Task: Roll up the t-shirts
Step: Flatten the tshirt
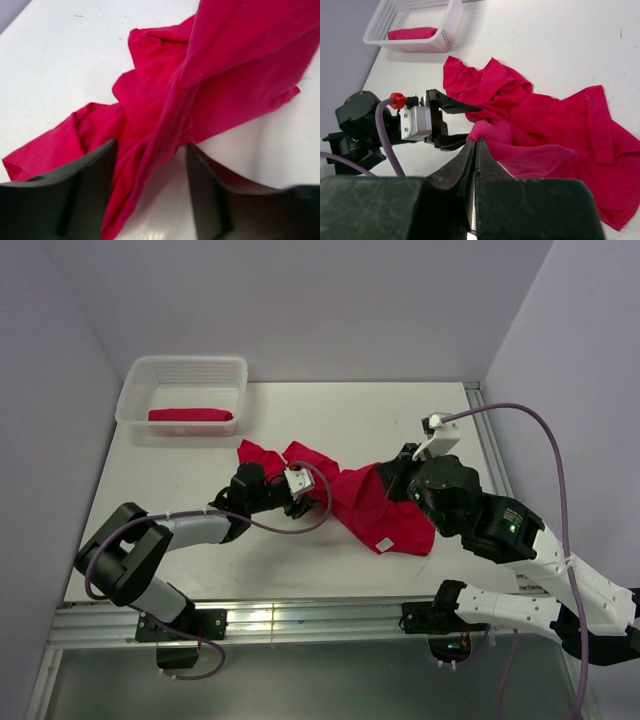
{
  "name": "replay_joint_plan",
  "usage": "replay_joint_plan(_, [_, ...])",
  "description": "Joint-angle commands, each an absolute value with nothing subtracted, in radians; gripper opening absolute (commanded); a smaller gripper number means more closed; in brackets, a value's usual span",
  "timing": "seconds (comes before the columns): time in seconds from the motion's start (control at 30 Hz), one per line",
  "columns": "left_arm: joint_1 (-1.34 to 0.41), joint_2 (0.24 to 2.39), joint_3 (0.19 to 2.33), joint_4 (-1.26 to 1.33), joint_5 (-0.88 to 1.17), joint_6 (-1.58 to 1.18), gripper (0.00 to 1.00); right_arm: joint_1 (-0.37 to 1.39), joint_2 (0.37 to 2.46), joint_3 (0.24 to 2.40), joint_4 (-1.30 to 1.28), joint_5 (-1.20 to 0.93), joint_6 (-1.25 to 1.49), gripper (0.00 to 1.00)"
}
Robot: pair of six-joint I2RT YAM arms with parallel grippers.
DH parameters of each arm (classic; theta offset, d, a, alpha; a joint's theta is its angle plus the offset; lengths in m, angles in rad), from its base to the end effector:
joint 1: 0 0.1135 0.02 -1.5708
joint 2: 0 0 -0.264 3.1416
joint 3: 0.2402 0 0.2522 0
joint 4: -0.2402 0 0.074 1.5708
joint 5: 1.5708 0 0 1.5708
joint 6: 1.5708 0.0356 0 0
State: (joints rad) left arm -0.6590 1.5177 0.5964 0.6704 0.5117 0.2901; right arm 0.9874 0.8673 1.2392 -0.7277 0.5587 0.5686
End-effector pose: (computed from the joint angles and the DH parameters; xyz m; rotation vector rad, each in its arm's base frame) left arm 0.2294 -0.1997 0.1923 1.1551 1.4436 -0.7238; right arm 0.1002 0.1175 0.4234 -0.0239 1.9050 0.5299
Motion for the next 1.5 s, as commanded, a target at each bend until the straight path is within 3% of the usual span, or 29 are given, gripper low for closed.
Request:
replay_joint_plan(0.0, [-0.676, 1.537, 0.641, 0.724, 0.477, 0.268, 0.58, 0.979, 0.824, 1.276, -0.713, 0.569, 0.578, 0.0])
replay_joint_plan(0.23, [-0.69, 1.575, 0.617, 0.738, 0.486, 0.284, 0.33, 0.977, 0.813, 1.33, -0.747, 0.589, 0.577, 0.0])
replay_joint_plan(0.37, [-0.69, 1.568, 0.592, 0.781, 0.445, 0.278, 0.28, 0.977, 0.847, 1.46, -0.788, 0.62, 0.542, 0.0])
replay_joint_plan(0.57, [-0.689, 1.508, 0.664, 0.583, 0.408, 0.365, 0.0, 0.977, 0.906, 1.66, -0.831, 0.715, 0.471, 0.0])
replay_joint_plan(0.73, [-0.626, 1.381, 0.733, 0.419, 0.425, 0.448, 0.0, 0.963, 0.93, 1.752, -0.861, 0.782, 0.45, 0.0])
replay_joint_plan(0.87, [-0.549, 1.348, 0.788, 0.284, 0.453, 0.514, 0.09, 0.954, 0.905, 1.804, -0.845, 0.828, 0.411, 0.0])
replay_joint_plan(1.07, [-0.492, 1.319, 0.675, 0.328, 0.485, 0.514, 0.06, 0.953, 0.916, 1.89, -0.865, 0.865, 0.373, 0.0])
replay_joint_plan(1.27, [-0.468, 1.308, 0.666, 0.252, 0.58, 0.534, 0.18, 0.953, 0.928, 1.907, -0.873, 0.894, 0.364, 0.0])
replay_joint_plan(1.33, [-0.466, 1.315, 0.675, 0.194, 0.621, 0.557, 0.27, 0.953, 0.931, 1.933, -0.871, 0.903, 0.345, 0.0])
replay_joint_plan(1.47, [-0.468, 1.33, 0.69, 0.167, 0.637, 0.558, 0.27, 0.953, 0.951, 1.983, -0.894, 0.917, 0.333, 0.0])
